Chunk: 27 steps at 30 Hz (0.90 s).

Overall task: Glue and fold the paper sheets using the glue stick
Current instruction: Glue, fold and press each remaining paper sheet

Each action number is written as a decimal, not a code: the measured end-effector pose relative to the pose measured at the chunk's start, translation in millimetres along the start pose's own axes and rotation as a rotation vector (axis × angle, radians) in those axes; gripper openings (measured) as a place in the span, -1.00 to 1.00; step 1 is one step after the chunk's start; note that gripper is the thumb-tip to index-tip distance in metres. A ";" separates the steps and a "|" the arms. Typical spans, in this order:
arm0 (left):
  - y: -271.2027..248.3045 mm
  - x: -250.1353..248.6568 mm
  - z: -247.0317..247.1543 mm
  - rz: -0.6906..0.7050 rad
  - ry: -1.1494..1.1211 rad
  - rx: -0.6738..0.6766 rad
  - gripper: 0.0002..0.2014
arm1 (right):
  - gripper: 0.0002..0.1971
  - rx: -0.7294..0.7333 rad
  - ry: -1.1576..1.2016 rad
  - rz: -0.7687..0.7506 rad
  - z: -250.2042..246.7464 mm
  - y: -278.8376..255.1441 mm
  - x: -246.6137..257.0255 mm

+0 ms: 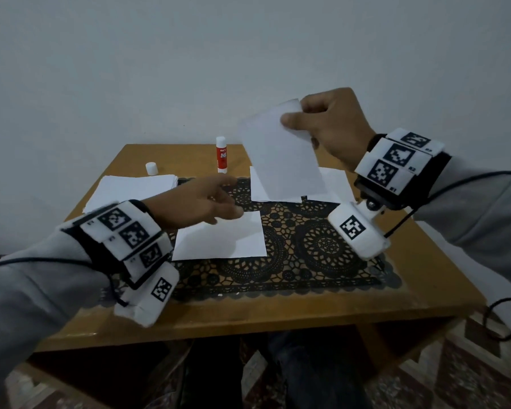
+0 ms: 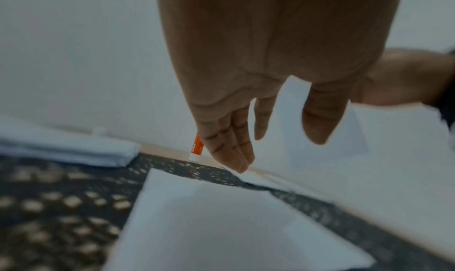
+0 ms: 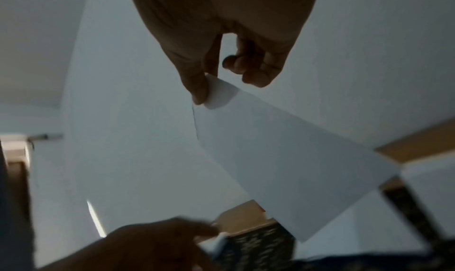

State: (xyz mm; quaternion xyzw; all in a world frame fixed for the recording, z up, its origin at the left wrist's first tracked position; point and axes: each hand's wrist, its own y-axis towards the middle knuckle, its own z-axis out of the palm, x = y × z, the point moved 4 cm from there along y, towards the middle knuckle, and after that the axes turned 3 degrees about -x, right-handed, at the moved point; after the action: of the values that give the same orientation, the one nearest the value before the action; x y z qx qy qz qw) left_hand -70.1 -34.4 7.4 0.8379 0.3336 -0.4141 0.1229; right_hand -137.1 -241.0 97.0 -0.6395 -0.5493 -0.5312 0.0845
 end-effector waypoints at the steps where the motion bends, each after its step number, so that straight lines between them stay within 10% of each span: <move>1: -1.1 -2.1 1.1 -0.021 -0.133 0.003 -0.32 | -0.81 0.003 0.058 0.040 4.8 -2.2 1.0; 7: -6.4 4.2 -5.2 -0.141 -0.546 -0.163 -0.94 | -0.95 0.025 0.461 0.367 31.2 -22.3 -5.5; 21: -14.1 23.1 -37.4 -0.121 -0.329 -0.353 -0.93 | -0.95 0.338 0.277 0.540 46.9 -52.8 -29.9; 27: -15.6 47.4 -34.6 -0.414 -0.418 -0.341 -0.92 | -0.80 0.419 0.243 0.648 62.2 -66.8 -49.4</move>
State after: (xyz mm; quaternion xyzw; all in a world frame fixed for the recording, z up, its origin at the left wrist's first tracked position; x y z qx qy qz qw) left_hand -38.7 15.6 -6.6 0.6166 0.5288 -0.5315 0.2403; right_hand -145.3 -202.8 0.9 -0.6810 -0.4017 -0.4254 0.4403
